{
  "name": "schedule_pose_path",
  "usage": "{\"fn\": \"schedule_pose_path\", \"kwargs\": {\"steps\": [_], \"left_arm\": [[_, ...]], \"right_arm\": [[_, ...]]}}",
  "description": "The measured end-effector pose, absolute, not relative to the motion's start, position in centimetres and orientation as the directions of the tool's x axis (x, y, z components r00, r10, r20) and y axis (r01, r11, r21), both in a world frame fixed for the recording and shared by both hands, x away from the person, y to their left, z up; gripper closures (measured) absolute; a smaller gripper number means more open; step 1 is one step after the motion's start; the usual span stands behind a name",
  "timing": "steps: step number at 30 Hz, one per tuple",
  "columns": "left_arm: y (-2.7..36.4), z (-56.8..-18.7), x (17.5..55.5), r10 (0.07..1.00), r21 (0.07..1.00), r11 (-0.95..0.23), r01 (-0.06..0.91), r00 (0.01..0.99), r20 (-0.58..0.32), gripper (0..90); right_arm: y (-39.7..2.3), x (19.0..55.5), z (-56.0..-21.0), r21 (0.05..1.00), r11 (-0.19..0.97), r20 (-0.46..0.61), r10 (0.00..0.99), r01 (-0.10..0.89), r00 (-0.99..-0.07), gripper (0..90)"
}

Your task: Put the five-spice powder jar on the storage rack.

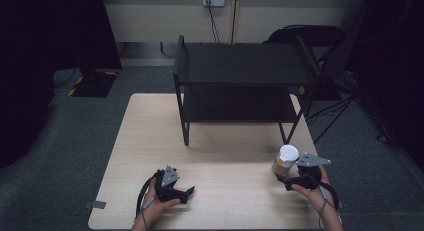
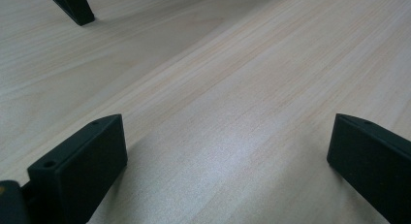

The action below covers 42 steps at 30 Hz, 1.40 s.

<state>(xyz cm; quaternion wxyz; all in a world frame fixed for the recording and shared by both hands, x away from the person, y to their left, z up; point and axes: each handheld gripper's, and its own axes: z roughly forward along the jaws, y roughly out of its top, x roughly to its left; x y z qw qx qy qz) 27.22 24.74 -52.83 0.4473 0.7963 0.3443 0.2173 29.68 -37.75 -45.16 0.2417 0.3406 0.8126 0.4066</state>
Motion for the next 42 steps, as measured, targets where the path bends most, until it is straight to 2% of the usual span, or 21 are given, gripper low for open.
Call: {"fn": "schedule_pose_path", "kwargs": {"steps": [3,4,6,7,11,19,25,34,42], "left_arm": [[24.7,-52.8,27.2,0.743,0.862,-0.362,0.354,0.668,0.038,0.0],[24.7,-52.8,27.2,0.743,0.862,-0.362,0.354,0.668,0.038,0.0],[24.7,-52.8,27.2,0.743,0.862,-0.362,0.354,0.668,0.038,0.0],[24.7,-52.8,27.2,0.743,0.862,-0.363,0.354,0.668,0.038,0.0],[24.7,-52.8,27.2,0.743,0.862,-0.362,0.354,0.668,0.038,0.0],[24.7,-52.8,27.2,0.743,0.862,-0.363,0.354,0.669,0.038,0.0],[24.7,-52.8,27.2,0.743,0.862,-0.363,0.354,0.669,0.038,0.0],[24.7,-52.8,27.2,0.743,0.862,-0.363,0.354,0.669,0.038,0.0],[24.7,-52.8,27.2,0.743,0.862,-0.363,0.354,0.669,0.038,0.0]], "right_arm": [[-37.5,29.9,-45.7,0.844,0.393,-0.092,0.777,0.364,-0.623,9.0],[-37.5,30.0,-45.9,0.857,0.360,-0.074,0.796,0.370,-0.601,14.0],[-37.5,30.1,-46.3,0.870,0.333,-0.058,0.802,0.365,-0.594,17.2],[-37.5,30.2,-46.3,0.871,0.329,-0.055,0.804,0.366,-0.592,21.7],[-37.2,30.0,-46.6,0.875,0.341,-0.085,0.806,0.343,-0.586,30.3],[-37.2,29.8,-47.0,0.886,0.314,-0.065,0.811,0.340,-0.581,30.7],[-36.5,29.7,-45.9,0.887,0.319,-0.060,0.797,0.334,-0.601,30.7],[-35.2,30.5,-42.0,0.889,0.333,-0.056,0.761,0.314,-0.647,30.7],[-33.8,32.3,-36.7,0.904,0.304,-0.034,0.752,0.301,-0.658,30.7]]}}
